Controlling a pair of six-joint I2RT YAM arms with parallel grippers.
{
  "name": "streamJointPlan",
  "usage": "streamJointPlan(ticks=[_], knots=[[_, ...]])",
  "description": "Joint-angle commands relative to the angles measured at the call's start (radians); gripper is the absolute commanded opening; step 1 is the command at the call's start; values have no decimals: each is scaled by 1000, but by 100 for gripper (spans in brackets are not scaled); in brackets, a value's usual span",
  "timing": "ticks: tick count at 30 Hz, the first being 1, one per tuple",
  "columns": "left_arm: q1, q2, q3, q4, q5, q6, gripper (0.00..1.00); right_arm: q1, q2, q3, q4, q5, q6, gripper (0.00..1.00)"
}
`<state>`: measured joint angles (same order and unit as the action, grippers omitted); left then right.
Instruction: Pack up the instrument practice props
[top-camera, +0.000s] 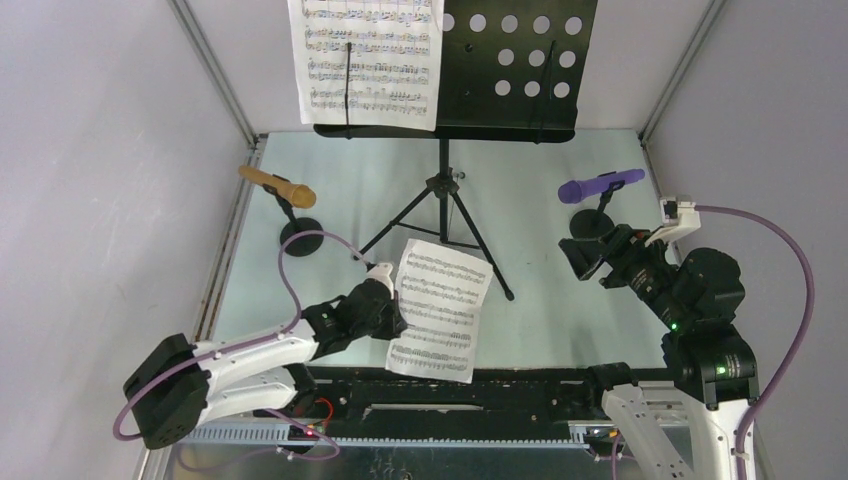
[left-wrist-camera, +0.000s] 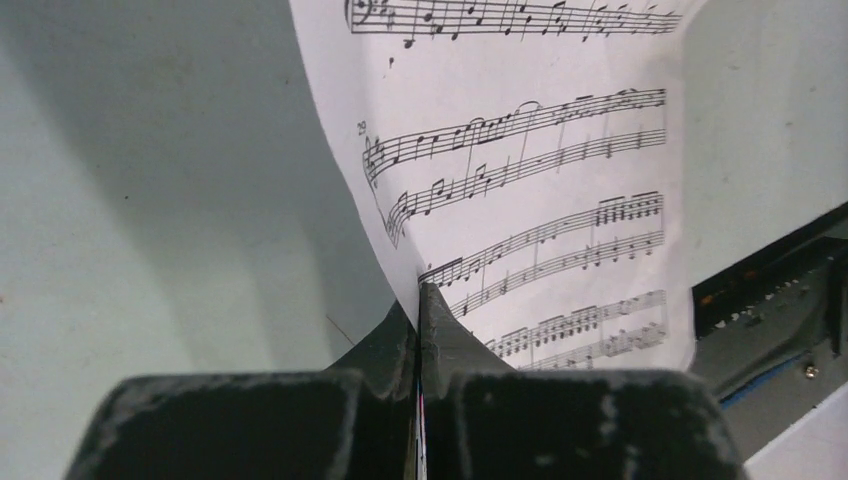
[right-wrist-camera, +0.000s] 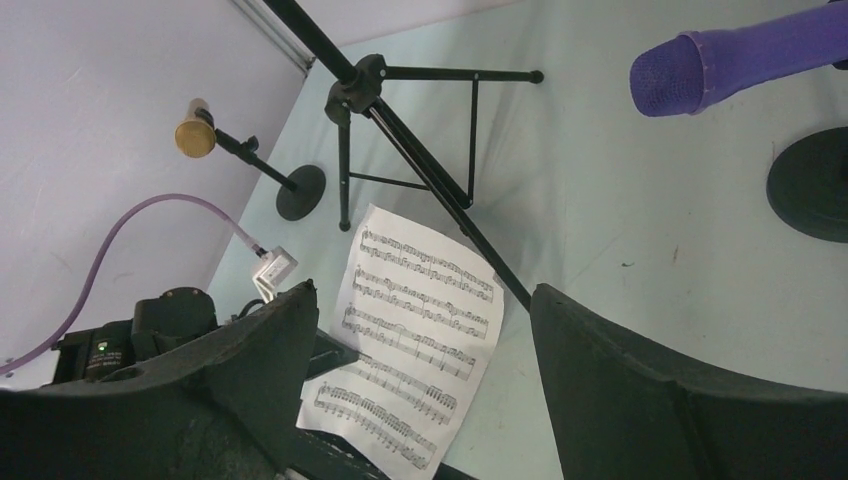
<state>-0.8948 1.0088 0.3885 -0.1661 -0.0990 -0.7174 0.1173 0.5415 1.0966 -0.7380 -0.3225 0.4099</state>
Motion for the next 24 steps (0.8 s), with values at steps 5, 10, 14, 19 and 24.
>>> streamJointPlan(ticks=[5,10,14,19,24], knots=[[-3,-11,-33,-47,-7,-76,0,-5,-11,-6,-18,38,-16,86],[-4,-43,-23,-85,-22,-69,2,-5,-25,-49,20,22,15,86],[-3,2,5,-82,-55,-53,4,-5,-21,-58,32,5,28,86],[21,66,49,-73,-94,-35,23,-5,-31,-58,29,8,17,86],[37,63,83,-86,-175,-27,51,-5,-43,-58,3,26,4,86]])
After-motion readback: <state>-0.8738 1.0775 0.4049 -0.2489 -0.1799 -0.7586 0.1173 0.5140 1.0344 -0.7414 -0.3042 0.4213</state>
